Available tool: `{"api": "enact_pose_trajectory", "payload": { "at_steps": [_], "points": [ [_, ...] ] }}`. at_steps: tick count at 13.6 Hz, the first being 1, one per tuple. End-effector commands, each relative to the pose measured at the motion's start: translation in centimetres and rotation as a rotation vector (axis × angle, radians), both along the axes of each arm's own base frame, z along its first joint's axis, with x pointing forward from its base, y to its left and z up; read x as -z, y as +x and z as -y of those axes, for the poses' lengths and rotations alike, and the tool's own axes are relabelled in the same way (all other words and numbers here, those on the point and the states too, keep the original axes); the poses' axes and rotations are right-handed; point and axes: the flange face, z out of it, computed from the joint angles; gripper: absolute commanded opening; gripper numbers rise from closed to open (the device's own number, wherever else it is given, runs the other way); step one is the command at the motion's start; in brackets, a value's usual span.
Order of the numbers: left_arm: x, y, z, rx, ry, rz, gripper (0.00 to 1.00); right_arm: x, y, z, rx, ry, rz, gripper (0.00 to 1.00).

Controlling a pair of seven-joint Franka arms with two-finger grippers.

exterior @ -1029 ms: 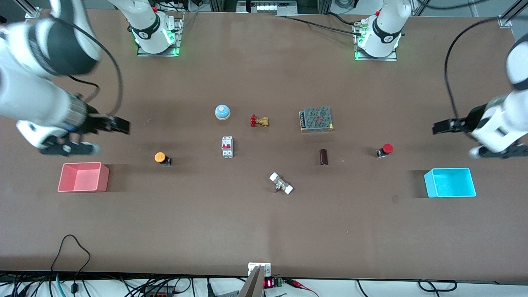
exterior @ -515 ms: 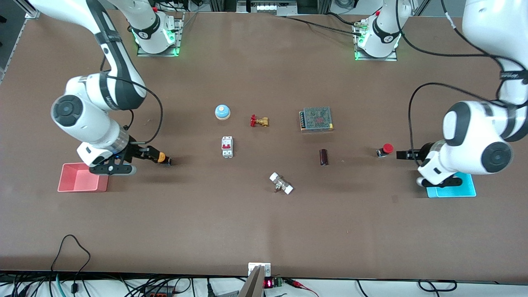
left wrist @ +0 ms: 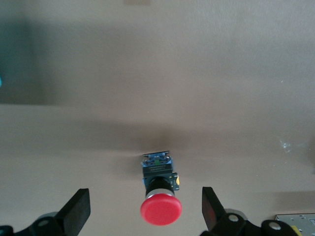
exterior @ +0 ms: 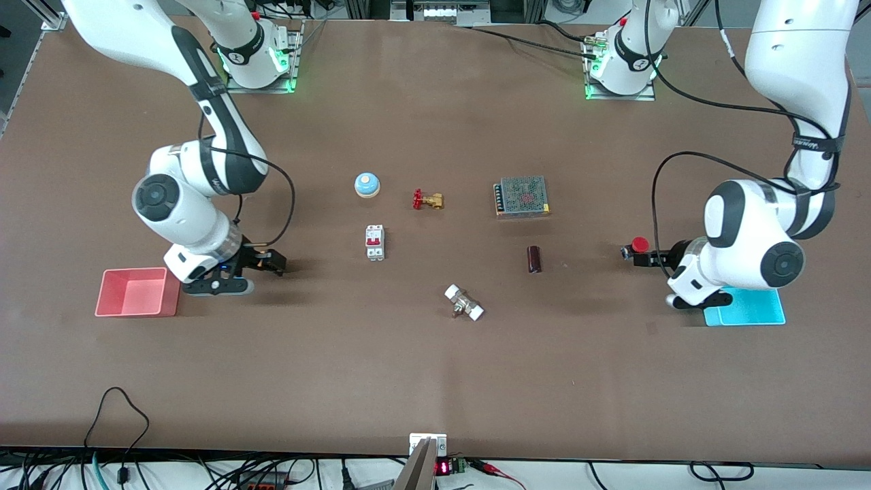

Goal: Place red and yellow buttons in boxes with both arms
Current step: 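Close the right gripper on the yellow button while the left grips the red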

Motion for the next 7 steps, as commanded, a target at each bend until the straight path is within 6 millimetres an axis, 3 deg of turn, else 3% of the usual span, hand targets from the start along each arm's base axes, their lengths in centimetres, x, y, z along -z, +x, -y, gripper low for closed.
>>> {"api": "enact_pose_trajectory", "payload": {
  "at_steps": [1,7],
  "points": [
    [1.3,-1.1,0.5,-0.014,-0.001,0.018,1.00,0.6,-0.3,0.0,0.003,-0.002,0.015,1.00],
    [2.2,-3.2,1.0,-0.008,0.001,-0.019,1.00,2.8,-1.9,0.9,-0.032,-0.019,0.084,1.00]
  ]
}}
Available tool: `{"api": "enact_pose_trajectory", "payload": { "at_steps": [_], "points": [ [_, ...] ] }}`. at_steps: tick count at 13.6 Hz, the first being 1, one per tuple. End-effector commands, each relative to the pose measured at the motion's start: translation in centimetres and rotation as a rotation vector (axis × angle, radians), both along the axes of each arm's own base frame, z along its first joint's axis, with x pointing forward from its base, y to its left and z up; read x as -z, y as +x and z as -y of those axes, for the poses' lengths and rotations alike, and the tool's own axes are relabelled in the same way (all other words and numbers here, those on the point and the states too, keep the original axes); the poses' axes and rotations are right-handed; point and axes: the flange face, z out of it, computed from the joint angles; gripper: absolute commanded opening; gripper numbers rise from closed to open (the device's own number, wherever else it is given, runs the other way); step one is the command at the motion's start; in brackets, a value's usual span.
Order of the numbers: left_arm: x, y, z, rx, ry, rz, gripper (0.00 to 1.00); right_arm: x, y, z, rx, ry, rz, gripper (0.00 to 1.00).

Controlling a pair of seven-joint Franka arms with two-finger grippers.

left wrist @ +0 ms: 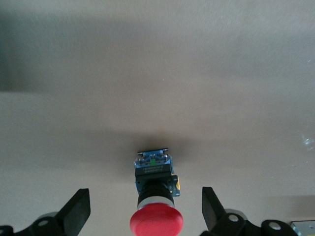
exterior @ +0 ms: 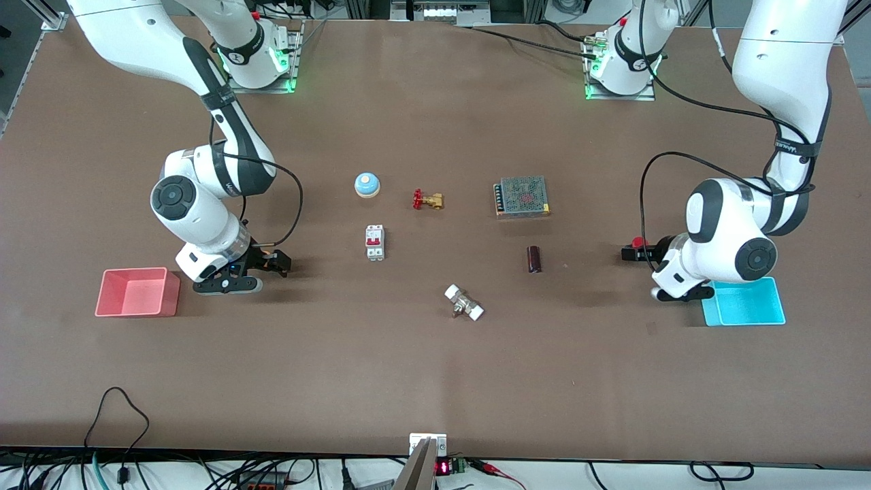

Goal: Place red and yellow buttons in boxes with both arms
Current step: 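Close the right gripper on the yellow button while the left grips the red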

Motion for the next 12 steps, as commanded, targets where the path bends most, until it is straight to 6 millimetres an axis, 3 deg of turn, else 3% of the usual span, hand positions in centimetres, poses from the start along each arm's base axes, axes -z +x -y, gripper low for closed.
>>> {"api": "enact_pose_trajectory", "payload": {
  "at_steps": [1,7,8,9,10,12],
  "points": [
    [-0.6,-1.4,1.3,-0.010,-0.001,-0.006,1.00,1.1,-1.5,0.4,-0.012,0.003,0.044,1.00],
    [0.4,-2.1,1.4,-0.029,0.007,-0.027,0.99,2.6,-2.8,1.5,-0.022,-0.009,0.004,1.00],
    [0.4,-2.1,1.5,-0.029,0.006,-0.027,0.93,2.6,-2.9,1.5,-0.023,-0.009,0.004,0.99],
    [0.4,-2.1,1.4,-0.026,0.006,-0.026,0.82,2.6,-2.9,1.5,-0.024,-0.011,0.000,0.94],
    [0.5,-2.2,1.4,-0.022,0.004,-0.031,0.65,2.8,-3.0,1.5,-0.023,-0.011,-0.005,0.89],
    [0.2,-2.1,1.3,-0.027,0.003,-0.029,0.48,2.7,-2.9,1.5,-0.025,-0.011,-0.004,0.81]
  ]
}}
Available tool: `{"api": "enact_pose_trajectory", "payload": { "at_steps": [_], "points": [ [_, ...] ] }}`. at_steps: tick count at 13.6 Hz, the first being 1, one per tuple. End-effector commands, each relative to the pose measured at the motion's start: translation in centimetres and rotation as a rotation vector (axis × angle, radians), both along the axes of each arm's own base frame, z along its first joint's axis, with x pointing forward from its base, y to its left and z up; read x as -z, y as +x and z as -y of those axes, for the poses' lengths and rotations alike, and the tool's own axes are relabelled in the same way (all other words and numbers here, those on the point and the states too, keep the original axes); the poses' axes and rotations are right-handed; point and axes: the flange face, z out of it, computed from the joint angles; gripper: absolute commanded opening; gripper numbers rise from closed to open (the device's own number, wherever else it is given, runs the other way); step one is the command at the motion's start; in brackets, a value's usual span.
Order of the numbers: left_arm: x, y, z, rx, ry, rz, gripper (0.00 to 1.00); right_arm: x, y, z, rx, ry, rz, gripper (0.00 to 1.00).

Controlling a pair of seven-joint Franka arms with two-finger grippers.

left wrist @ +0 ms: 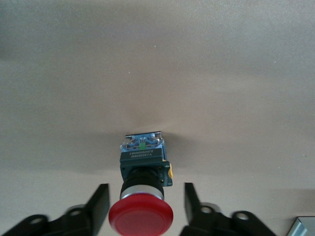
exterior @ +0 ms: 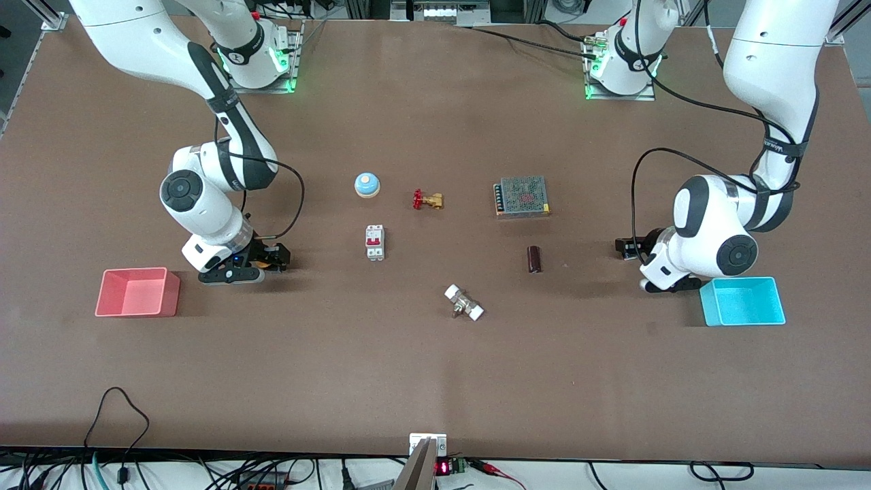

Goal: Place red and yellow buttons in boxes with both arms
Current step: 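Close the right gripper on the yellow button while the left grips the red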

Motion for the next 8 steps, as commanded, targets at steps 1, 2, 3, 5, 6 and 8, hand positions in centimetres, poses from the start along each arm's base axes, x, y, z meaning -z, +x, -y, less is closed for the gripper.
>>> {"api": "enact_pose_trajectory", "payload": {
  "at_steps": [1,2,3,5,6,8],
  "points": [
    [-1.1,-0.5,-0.1,-0.018,-0.010,0.011,0.41,-0.4,-0.5,0.3,-0.019,-0.005,0.004,0.78],
    [-1.3,-0.3,-0.4,-0.030,-0.016,0.014,0.34,-0.4,-0.5,0.3,-0.019,-0.005,0.004,0.78],
    [-1.7,-0.2,-0.5,-0.036,-0.020,0.017,0.28,-0.3,-0.5,0.2,-0.020,-0.004,0.003,0.76],
    [-3.6,1.0,-1.4,-0.049,-0.017,0.023,0.26,-0.3,-0.5,0.2,-0.020,-0.004,0.003,0.68],
    [-5.6,2.4,-2.4,-0.065,-0.017,0.030,0.26,-0.2,-0.5,0.2,-0.021,-0.005,0.001,0.62],
    [-11.0,5.4,-5.0,-0.094,-0.021,0.055,0.25,-0.1,-0.6,0.2,-0.023,-0.006,0.000,0.50]
  ]
}}
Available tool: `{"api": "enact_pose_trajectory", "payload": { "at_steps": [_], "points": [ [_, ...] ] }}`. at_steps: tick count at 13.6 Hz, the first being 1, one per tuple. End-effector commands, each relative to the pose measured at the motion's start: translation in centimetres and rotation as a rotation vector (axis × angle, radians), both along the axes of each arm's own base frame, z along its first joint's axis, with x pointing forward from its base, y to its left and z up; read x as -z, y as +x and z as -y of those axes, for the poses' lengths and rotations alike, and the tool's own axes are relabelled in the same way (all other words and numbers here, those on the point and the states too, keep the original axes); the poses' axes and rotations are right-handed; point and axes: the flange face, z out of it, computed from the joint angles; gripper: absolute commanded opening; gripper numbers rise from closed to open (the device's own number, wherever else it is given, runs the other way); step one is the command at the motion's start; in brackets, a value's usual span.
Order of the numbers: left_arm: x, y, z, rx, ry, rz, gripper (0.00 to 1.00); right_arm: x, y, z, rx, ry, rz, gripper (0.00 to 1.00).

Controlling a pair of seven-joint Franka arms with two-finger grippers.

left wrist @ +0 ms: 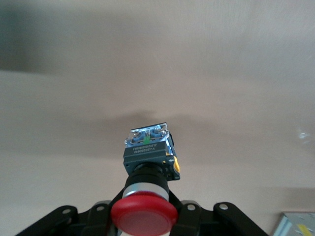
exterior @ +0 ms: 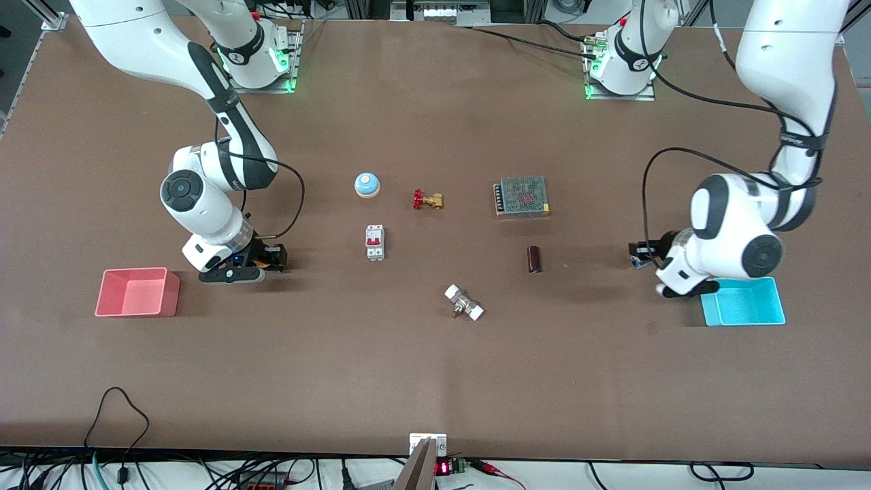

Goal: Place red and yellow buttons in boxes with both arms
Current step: 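Carry the yellow button to the pink box while the left carries red to cyan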

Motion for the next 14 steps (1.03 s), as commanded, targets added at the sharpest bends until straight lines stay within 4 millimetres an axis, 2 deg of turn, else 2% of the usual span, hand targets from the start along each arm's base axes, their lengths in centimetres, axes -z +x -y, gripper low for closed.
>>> {"api": "enact_pose_trajectory", "payload": {
  "at_steps": [1,3,5,6,8,9,10,12,14],
  "points": [
    [-7.6,3.4,-3.4,-0.046,-0.018,0.028,0.25,-0.2,-0.5,0.2,-0.021,-0.005,0.002,0.48],
    [-9.6,4.8,-5.4,-0.067,-0.017,0.061,0.25,-0.2,-0.4,0.2,-0.022,-0.005,0.002,0.36],
    [-10.3,5.3,-7.7,-0.098,-0.012,0.088,0.25,-0.3,-0.4,0.2,-0.022,-0.005,0.004,0.30],
    [-10.7,5.7,-9.4,-0.120,-0.006,0.103,0.26,-0.2,-0.4,0.3,-0.024,-0.006,0.004,0.25],
    [-10.2,6.3,-12.9,-0.146,-0.006,0.121,0.26,-0.8,0.0,0.3,-0.048,-0.007,0.015,0.23],
    [-9.8,6.7,-14.4,-0.115,0.005,0.127,0.26,-1.8,0.4,0.6,-0.056,-0.012,0.006,0.23],
    [-9.0,7.0,-16.0,-0.078,0.009,0.132,0.26,-4.3,1.5,1.3,-0.057,-0.018,-0.007,0.22],
    [-8.0,7.3,-19.1,-0.035,-0.007,0.151,0.26,-11.0,3.0,3.2,-0.081,-0.033,-0.057,0.22],
    [-7.0,7.3,-20.3,-0.007,-0.008,0.167,0.26,-16.1,4.3,7.3,-0.113,-0.032,-0.073,0.22]
  ]
}}
